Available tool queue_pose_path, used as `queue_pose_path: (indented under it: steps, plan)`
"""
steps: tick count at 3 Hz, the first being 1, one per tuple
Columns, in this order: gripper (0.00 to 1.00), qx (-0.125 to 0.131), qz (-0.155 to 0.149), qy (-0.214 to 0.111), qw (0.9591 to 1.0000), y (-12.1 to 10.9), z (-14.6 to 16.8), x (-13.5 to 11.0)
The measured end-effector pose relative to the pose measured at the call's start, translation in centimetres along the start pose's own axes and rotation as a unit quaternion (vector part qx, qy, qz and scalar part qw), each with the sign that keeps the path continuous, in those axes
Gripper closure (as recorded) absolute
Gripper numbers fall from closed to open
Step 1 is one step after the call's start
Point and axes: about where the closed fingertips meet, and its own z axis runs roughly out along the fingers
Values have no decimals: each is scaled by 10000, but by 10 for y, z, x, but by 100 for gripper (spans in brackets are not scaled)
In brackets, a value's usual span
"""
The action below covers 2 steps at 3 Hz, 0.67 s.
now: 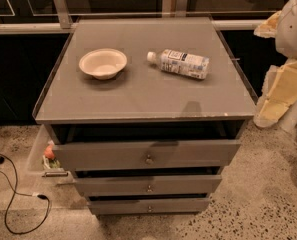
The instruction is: Open top drawer
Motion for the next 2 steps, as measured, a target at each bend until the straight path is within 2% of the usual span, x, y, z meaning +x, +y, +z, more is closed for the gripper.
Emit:
queue_pose_path:
  steps: [1,2]
  plan:
    - [0,-1,0,0,10000,0,0,0]
    - [0,-149,16,-49,9999,7,16,-1]
